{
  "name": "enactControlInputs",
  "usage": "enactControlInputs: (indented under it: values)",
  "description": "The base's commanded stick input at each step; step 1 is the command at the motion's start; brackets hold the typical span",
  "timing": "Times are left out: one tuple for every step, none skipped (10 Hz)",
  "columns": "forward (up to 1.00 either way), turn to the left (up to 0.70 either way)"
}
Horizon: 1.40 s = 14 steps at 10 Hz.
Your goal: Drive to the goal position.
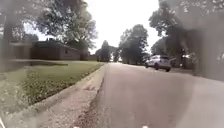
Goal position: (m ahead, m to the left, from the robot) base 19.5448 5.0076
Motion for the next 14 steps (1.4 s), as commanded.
enactControlInputs:
  values:
    - [1.00,0.00]
    - [1.00,-0.02]
    - [1.00,-0.15]
    - [1.00,-0.40]
    - [1.00,-0.40]
    - [1.00,-0.40]
    - [1.00,-0.40]
    - [1.00,-0.40]
    - [1.00,0.00]
    - [1.00,0.00]
    - [1.00,0.00]
    - [1.00,0.00]
    - [1.00,0.00]
    - [1.00,0.00]
